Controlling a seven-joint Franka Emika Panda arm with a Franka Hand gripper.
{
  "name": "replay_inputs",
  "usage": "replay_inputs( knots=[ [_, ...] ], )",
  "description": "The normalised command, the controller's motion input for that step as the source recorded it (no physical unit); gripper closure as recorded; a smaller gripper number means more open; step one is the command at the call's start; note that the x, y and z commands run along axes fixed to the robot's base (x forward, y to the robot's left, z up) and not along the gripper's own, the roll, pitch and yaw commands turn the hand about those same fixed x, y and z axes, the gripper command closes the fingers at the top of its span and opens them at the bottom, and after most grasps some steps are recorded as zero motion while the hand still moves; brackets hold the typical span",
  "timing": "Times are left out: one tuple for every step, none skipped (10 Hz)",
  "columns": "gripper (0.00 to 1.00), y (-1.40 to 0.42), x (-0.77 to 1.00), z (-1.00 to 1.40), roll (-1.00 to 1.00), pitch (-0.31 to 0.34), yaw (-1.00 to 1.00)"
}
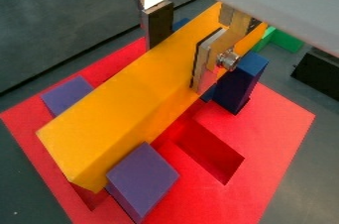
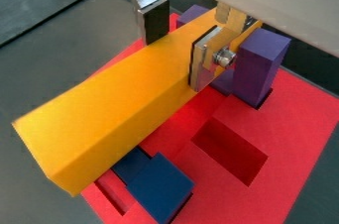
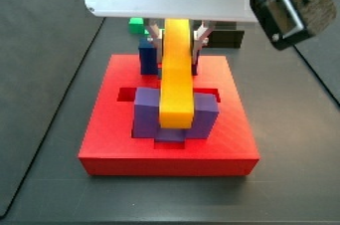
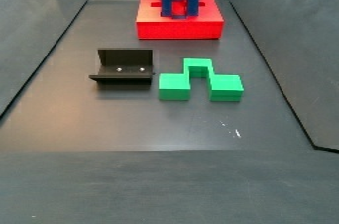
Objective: Pick up the yellow object. Move up. Move to above the board. Insert the yellow object.
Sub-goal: Insert the yellow object.
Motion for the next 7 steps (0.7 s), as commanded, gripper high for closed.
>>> replay_inputs(
  knots=[
    [1.00, 0.00, 0.07, -0.16, 0.05, 0.000, 0.22],
    [1.00, 0.06, 0.13, 0.00, -0.05, 0.000, 0.23],
    [1.00, 0.08, 0.09, 0.18, -0.11, 0.031, 0.33],
    [1.00, 0.00, 0.13, 0.17, -0.04, 0.059, 0.41],
    [1.00, 0.00, 0.22, 0.12, 0.00, 0.074, 0.45],
    [1.00, 0.00, 0.21, 0.05, 0.00, 0.073, 0.44],
    [1.00, 0.00, 0.11, 0.00, 0.00, 0.033, 0.30]
  ],
)
